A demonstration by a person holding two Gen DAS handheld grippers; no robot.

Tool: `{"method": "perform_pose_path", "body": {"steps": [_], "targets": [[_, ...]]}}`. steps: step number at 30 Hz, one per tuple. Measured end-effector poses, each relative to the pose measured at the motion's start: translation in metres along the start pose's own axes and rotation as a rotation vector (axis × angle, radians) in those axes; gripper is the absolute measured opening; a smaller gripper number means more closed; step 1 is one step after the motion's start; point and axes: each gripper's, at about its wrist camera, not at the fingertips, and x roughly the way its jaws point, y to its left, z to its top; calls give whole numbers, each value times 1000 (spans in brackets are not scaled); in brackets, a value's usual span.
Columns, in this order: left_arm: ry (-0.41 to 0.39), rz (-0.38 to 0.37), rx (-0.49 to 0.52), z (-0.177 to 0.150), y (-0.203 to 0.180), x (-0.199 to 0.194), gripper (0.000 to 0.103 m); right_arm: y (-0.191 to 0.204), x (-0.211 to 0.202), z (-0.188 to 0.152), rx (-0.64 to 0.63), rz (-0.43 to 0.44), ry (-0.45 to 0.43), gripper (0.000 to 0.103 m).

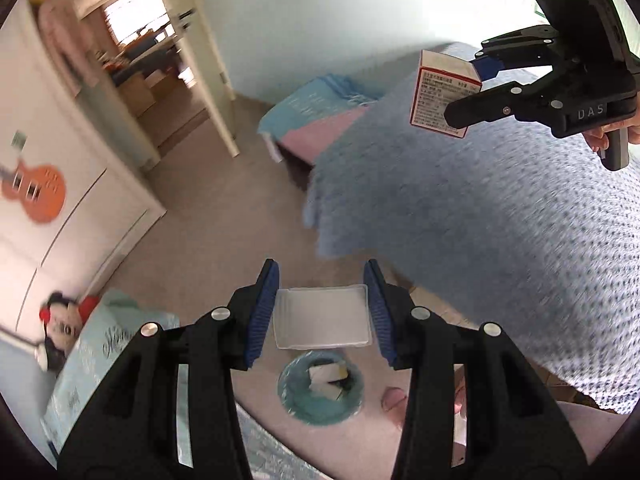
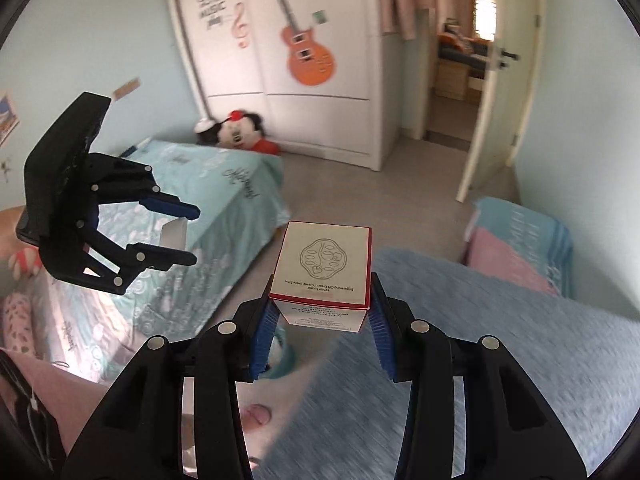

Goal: Collect trash
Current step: 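Carry both boxes over the teal wastebasket and open both grippers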

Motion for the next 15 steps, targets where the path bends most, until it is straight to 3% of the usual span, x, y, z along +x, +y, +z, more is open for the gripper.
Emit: {"method": "perform_pose_path", "body": {"steps": [7, 15], "targets": [[42, 55, -110, -47, 58, -3, 42, 47, 59, 39, -84, 108, 35, 43], [83, 97, -252, -94, 95, -2, 42, 89, 120, 60, -160, 225, 94, 43]]}}
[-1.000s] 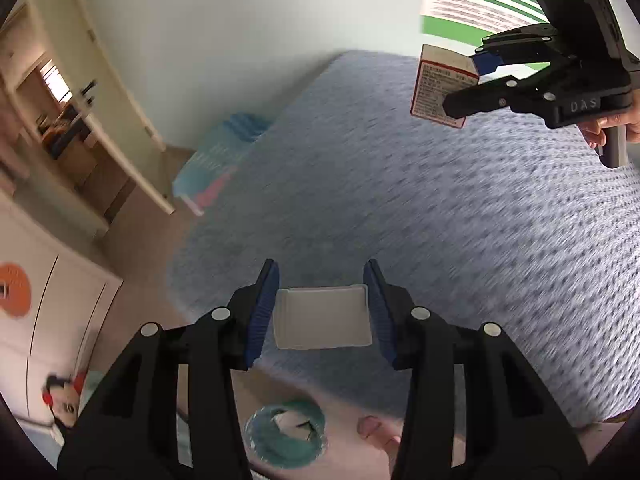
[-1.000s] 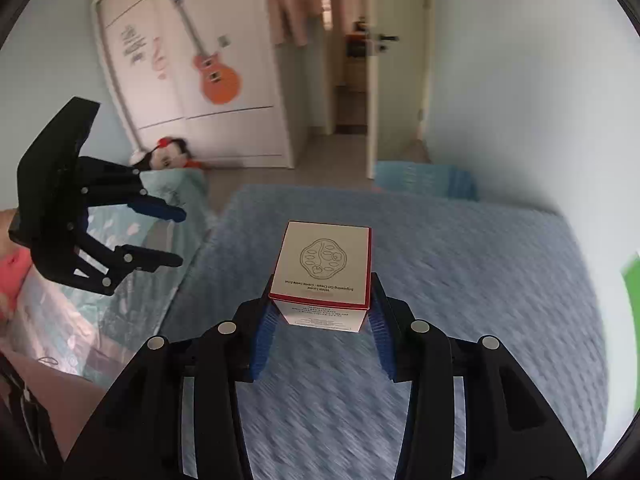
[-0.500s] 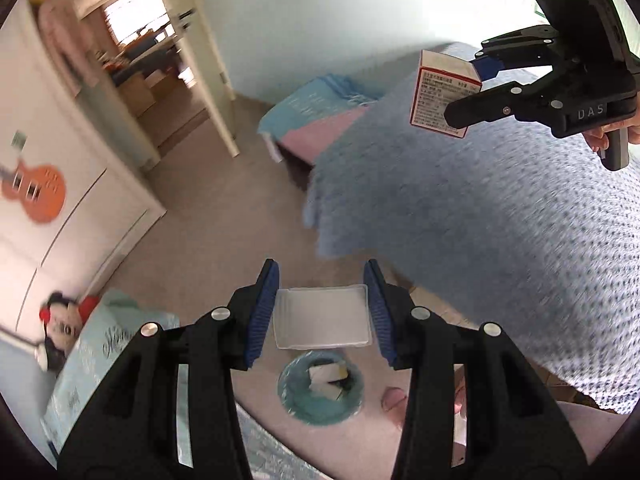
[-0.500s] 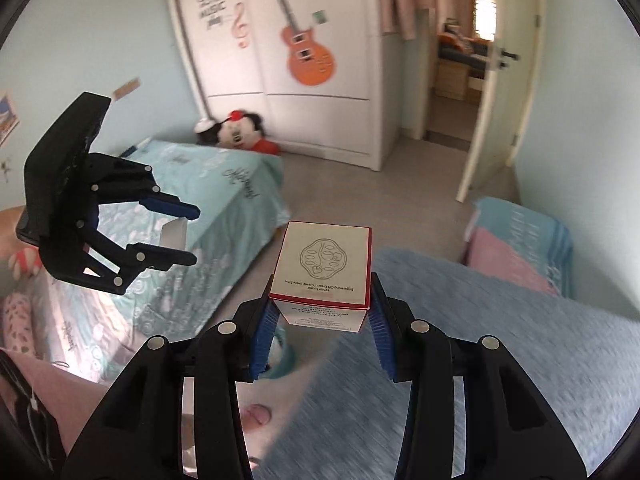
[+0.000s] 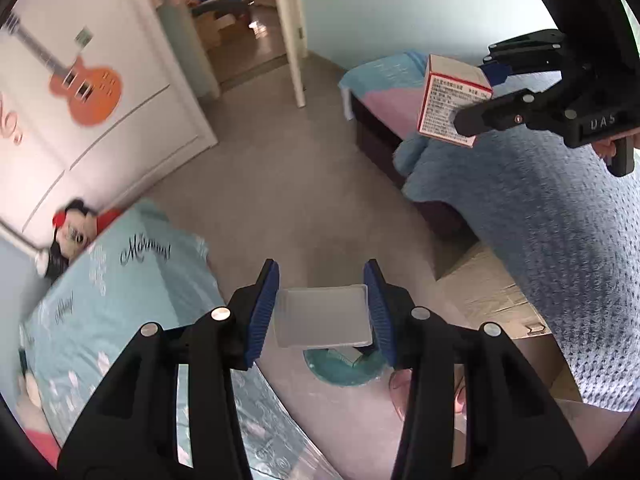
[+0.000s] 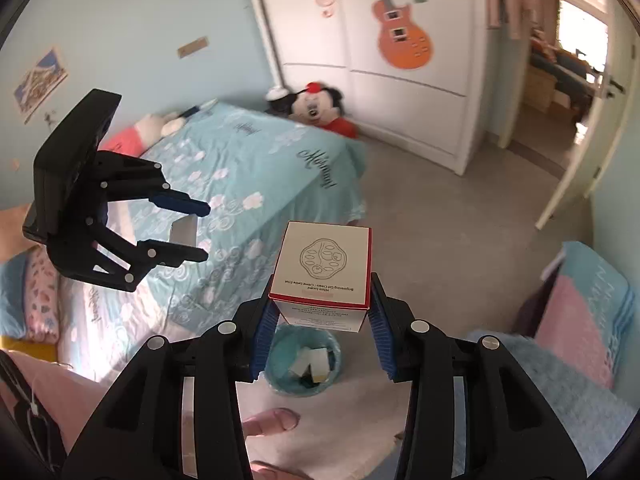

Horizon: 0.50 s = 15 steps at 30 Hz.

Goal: Collect trash
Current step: 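Carry both boxes over the teal wastebasket and open both grippers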

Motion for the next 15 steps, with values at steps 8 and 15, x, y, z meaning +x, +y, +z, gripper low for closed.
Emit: {"method": "perform_pose_path", "body": {"steps": [8, 15], "targets": [[52, 18, -107, -35, 32, 20, 42, 23, 60, 4, -35, 95, 82, 43], [108, 1, -155, -62, 40, 54, 42, 29, 109, -14, -28, 132, 144, 43]]}}
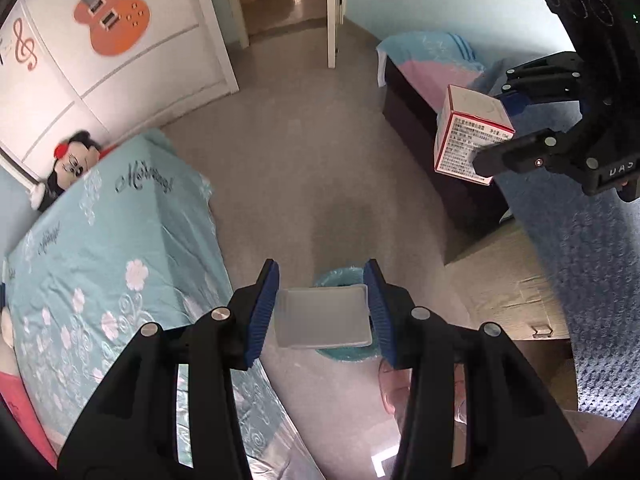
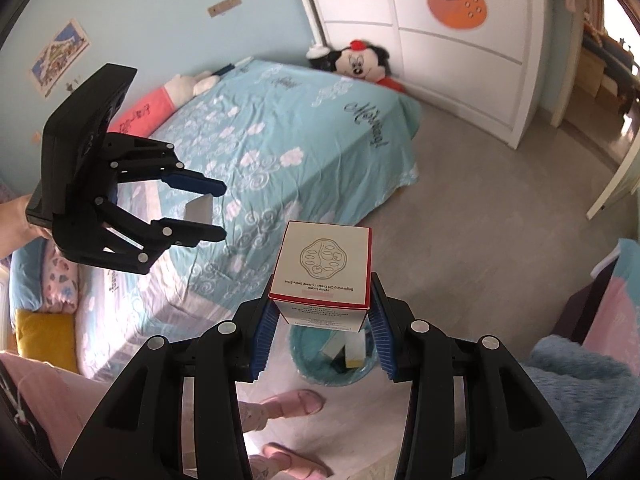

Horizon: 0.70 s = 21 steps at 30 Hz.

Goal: Collect trash
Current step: 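Carry both boxes over the teal wastebasket and open both grippers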

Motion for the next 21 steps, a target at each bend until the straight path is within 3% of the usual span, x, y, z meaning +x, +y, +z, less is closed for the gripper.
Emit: {"method": "perform_pose_path", "body": {"steps": [15, 21], "targets": [[124, -63, -15, -52, 10, 121, 42, -14, 136, -48, 19, 88, 149, 43], [198, -145, -52, -74, 7, 174, 42, -17, 193, -80, 57, 128, 253, 43]]}}
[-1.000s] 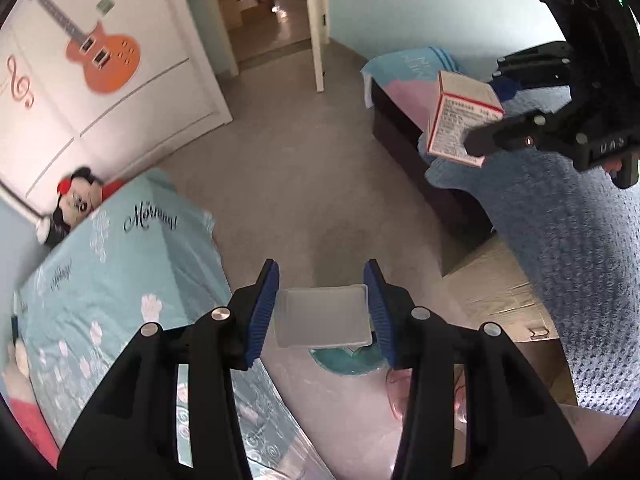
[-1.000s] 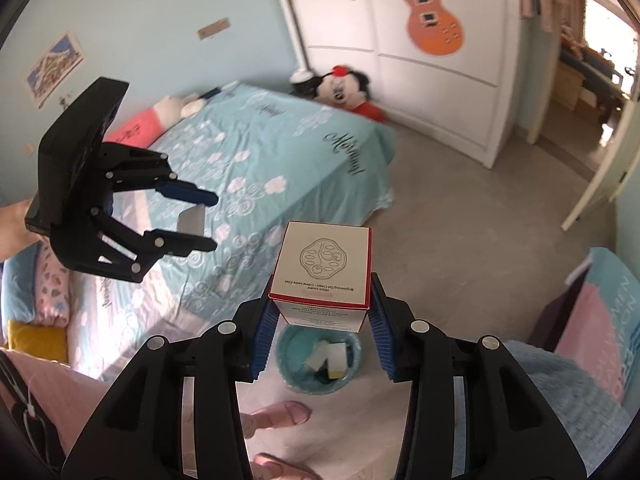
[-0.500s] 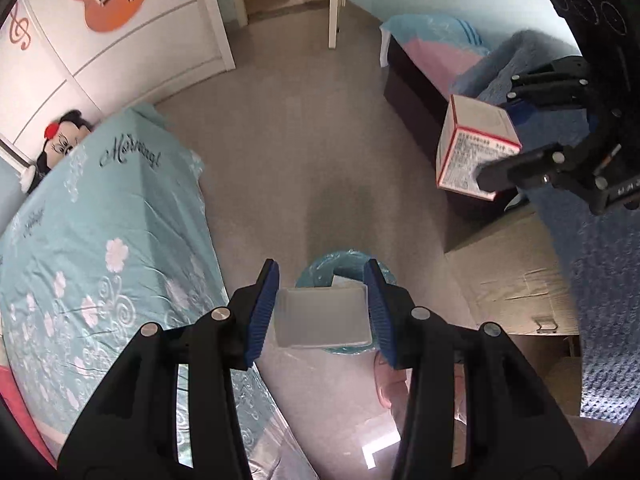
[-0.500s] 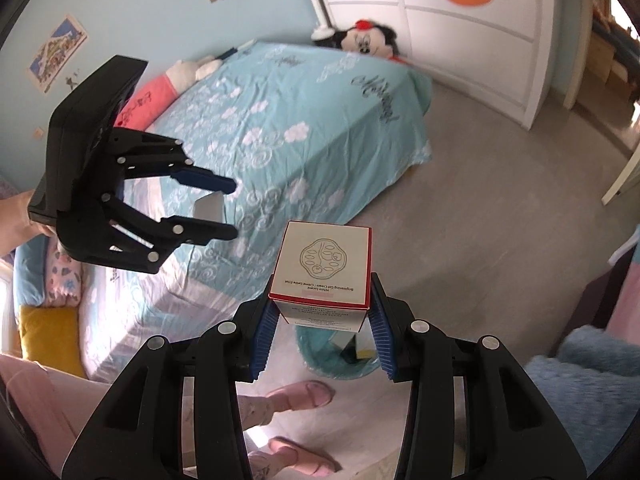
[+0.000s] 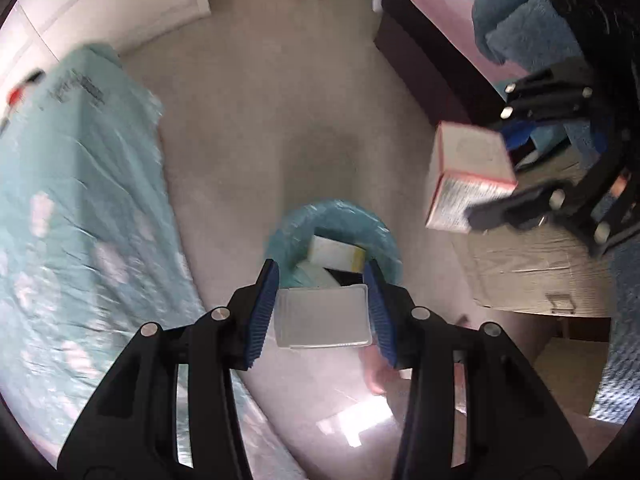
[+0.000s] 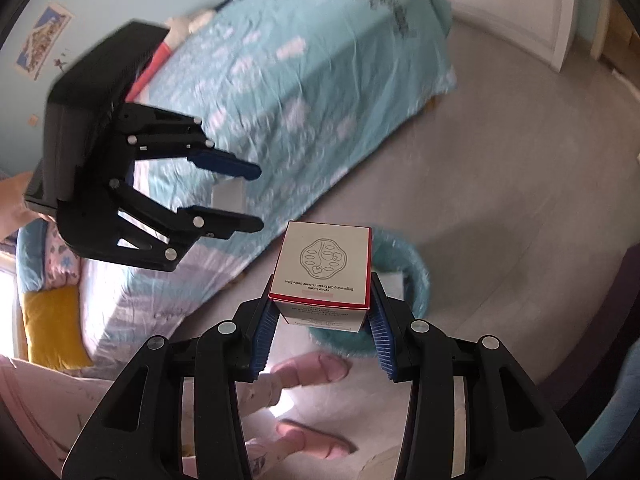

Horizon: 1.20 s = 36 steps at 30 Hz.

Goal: Collect trash
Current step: 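Carry both boxes over the teal wastebasket and open both grippers, then swing both open grippers back toward the blanket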

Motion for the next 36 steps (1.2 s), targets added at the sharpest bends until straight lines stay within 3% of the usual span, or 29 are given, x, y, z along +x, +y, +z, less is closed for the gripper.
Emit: {"method": "perform_pose_path", "body": {"steps": [4, 5, 7, 9, 25, 36], "targets": [[49, -51, -16, -9, -2, 27, 43, -3, 27, -9, 23, 10, 64, 46], [63, -55, -11, -10, -3, 32, 46, -5, 30, -10, 39, 5, 78, 58], [73, -51, -4, -13, -7, 37, 72, -9, 28, -11, 63, -20, 75, 69], [77, -50, -10, -13, -8, 37, 80, -10, 24, -11, 67, -33, 72, 71], [57, -21, 35, -9, -22, -8, 85, -10, -43, -9, 101, -50, -38, 75], [8, -1, 63, 3, -41, -57, 88, 15, -118, -11, 101, -71, -133, 79]]}}
